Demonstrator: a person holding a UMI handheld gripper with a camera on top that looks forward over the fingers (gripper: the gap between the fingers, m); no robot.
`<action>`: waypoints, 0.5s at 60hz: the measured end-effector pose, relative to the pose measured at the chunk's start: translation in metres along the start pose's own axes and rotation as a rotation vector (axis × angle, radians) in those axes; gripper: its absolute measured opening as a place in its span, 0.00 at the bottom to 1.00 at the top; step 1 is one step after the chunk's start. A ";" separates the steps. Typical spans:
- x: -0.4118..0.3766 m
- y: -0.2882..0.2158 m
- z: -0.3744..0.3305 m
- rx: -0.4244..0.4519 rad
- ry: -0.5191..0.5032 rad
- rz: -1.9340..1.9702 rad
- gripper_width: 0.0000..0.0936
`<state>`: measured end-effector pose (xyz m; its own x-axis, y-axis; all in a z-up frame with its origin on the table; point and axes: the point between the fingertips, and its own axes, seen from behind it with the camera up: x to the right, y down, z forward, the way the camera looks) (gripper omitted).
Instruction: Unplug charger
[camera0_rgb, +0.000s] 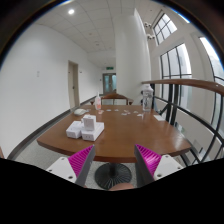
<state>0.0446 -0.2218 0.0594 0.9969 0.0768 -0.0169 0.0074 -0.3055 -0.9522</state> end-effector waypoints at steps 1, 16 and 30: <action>-0.001 -0.001 0.000 0.002 -0.001 -0.001 0.87; -0.025 -0.020 0.034 0.004 -0.044 -0.014 0.88; -0.081 -0.039 0.092 0.000 -0.127 -0.055 0.88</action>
<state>-0.0435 -0.1293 0.0696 0.9770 0.2132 -0.0029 0.0621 -0.2976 -0.9527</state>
